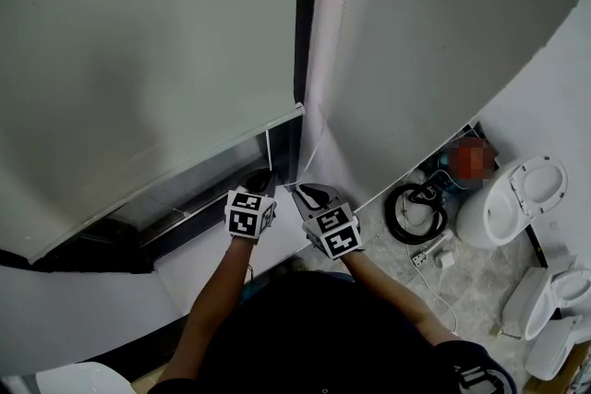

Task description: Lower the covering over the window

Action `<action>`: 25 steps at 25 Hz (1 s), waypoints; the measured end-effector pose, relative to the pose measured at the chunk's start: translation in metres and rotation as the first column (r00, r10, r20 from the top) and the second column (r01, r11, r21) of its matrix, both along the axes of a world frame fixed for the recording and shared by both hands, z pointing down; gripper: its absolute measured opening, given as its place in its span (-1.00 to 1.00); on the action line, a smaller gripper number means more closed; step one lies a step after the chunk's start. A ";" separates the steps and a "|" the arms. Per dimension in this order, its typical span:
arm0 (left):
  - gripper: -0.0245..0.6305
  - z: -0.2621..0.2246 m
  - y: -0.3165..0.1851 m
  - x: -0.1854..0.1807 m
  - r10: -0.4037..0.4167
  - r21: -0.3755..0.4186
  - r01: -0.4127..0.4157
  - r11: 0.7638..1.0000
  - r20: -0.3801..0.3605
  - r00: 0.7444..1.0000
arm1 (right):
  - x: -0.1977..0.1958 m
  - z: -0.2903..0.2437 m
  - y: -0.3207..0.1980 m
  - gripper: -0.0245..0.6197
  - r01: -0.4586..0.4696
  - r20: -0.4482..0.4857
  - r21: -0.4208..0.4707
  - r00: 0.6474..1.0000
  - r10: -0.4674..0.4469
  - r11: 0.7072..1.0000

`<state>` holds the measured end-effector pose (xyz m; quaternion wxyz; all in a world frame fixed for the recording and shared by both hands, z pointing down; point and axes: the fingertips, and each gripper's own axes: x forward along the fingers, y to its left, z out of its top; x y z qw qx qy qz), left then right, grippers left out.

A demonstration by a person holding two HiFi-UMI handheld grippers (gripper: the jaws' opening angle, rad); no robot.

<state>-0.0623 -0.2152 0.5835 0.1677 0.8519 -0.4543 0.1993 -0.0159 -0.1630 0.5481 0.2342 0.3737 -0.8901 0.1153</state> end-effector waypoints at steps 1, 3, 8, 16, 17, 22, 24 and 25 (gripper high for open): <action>-0.88 -0.001 -0.001 -0.002 -0.008 0.010 0.007 1.000 0.008 1.000 | 0.001 -0.017 -0.002 -0.76 -0.016 0.029 0.034 0.999 0.015 0.999; -0.88 -0.004 0.000 -0.005 -0.018 0.022 0.018 1.000 0.011 1.000 | 0.002 -0.048 -0.006 -0.87 -0.047 0.082 0.095 0.996 0.039 0.994; -0.88 -0.032 0.007 -0.011 -0.045 0.121 0.045 0.992 -0.007 0.999 | 0.005 -0.103 -0.011 -0.89 -0.091 0.173 0.208 0.983 0.055 0.974; -0.88 -0.162 0.035 -0.043 -0.168 0.415 0.184 0.891 -0.074 0.983 | 0.014 -0.160 -0.012 -0.89 -0.160 0.247 0.338 0.966 0.076 0.927; -0.89 -0.182 0.040 -0.048 -0.183 0.450 0.201 0.870 -0.086 0.979 | 0.014 -0.168 -0.011 -0.89 -0.168 0.254 0.352 0.964 0.079 0.921; -0.90 -0.262 0.064 -0.056 -0.188 0.558 0.218 0.800 -0.111 0.976 | 0.022 -0.216 -0.002 -0.89 -0.220 0.291 0.433 0.952 0.096 0.874; -0.90 -0.284 0.070 -0.059 -0.197 0.577 0.234 0.783 -0.126 0.972 | 0.025 -0.238 0.002 -0.89 -0.239 0.296 0.470 0.950 0.104 0.850; -0.90 -0.292 0.073 -0.061 -0.205 0.581 0.243 0.777 -0.132 0.970 | 0.028 -0.246 0.004 -0.89 -0.251 0.294 0.470 0.949 0.118 0.847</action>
